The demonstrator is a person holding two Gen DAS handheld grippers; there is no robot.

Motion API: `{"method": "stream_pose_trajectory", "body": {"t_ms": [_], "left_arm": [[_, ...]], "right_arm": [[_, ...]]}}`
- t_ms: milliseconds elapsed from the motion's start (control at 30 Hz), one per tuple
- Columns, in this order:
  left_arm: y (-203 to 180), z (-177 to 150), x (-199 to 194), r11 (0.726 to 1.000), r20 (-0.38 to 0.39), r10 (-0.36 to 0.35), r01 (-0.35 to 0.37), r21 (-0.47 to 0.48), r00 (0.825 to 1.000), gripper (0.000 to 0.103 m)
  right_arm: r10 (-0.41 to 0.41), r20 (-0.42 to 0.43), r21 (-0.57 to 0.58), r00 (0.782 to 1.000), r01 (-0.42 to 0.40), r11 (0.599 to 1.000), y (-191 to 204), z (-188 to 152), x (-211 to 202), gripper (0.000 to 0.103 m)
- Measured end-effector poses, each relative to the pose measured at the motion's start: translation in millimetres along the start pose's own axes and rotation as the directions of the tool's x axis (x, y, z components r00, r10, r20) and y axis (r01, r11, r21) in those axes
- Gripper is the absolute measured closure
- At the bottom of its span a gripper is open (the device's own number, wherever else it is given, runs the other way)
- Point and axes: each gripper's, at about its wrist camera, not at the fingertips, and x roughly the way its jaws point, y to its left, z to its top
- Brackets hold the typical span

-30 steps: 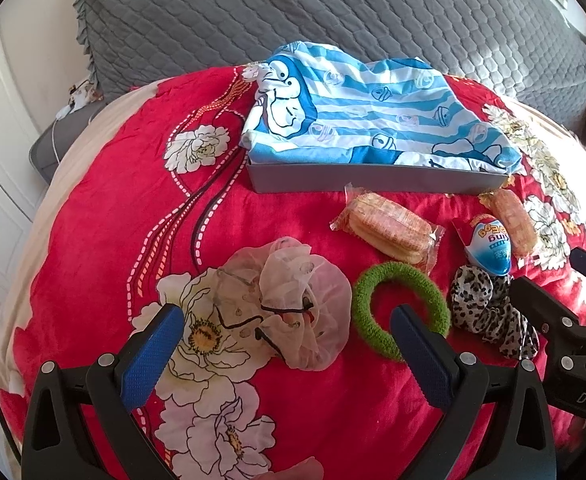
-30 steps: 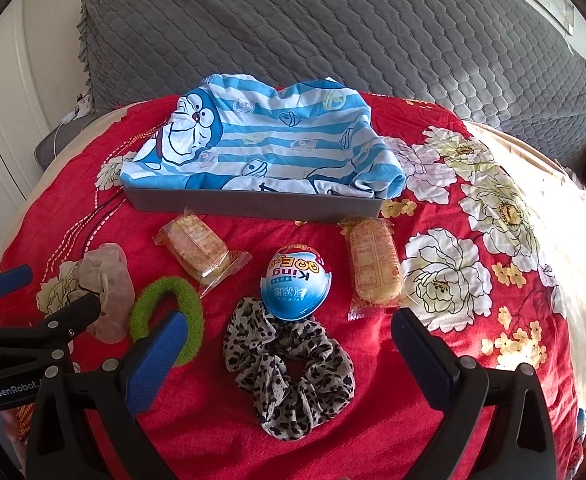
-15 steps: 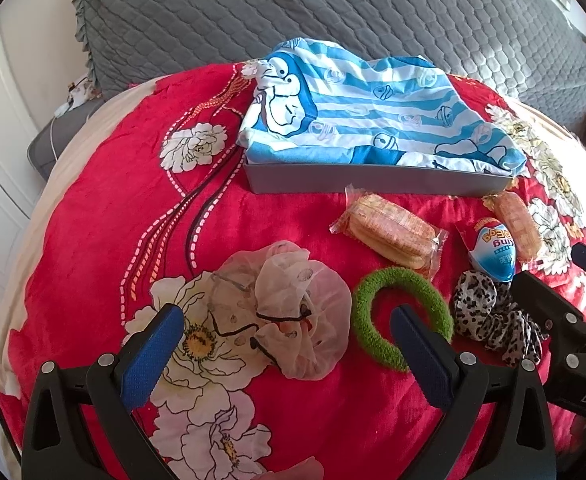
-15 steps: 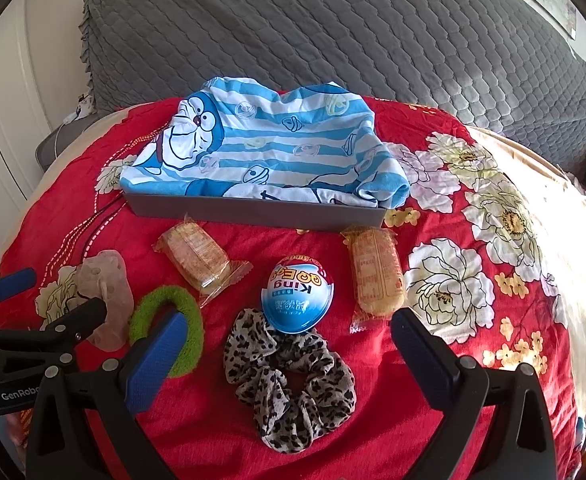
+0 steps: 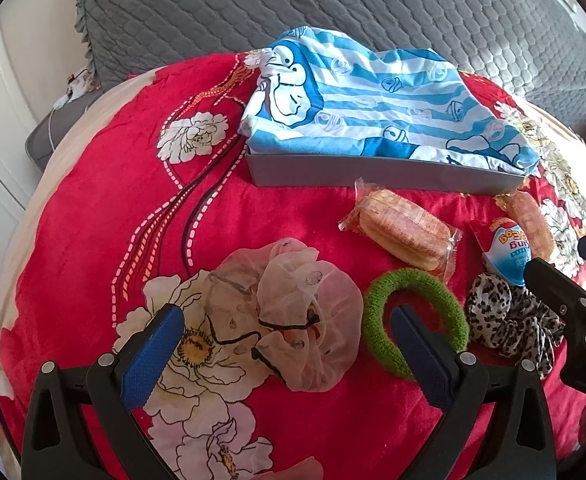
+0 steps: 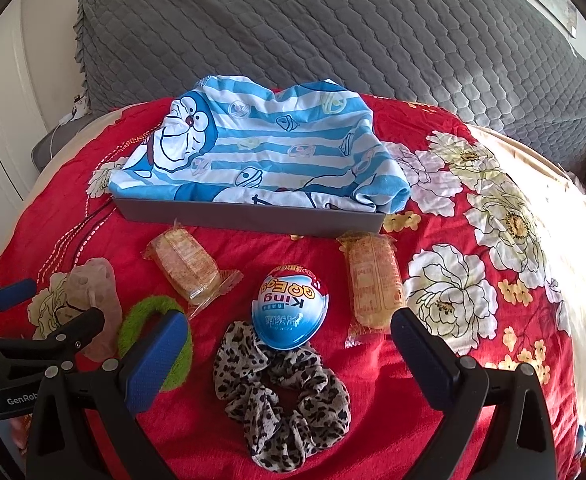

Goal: Organize objects
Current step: 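Close the left gripper on the beige mesh scrunchie while the right gripper closes on the blue egg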

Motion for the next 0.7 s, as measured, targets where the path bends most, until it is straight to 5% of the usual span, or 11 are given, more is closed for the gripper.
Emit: {"method": "stream_pose_trajectory", "body": {"t_ms": [700], "left_arm": [[7.0, 6.0, 27.8, 0.994, -0.023, 0.041, -0.043, -0.1, 0.999, 0.0]], "right_arm": [[0.024, -0.019, -0.06, 1.0, -0.025, 0.998, 5.5, 9.8, 35.1, 0.0]]}}
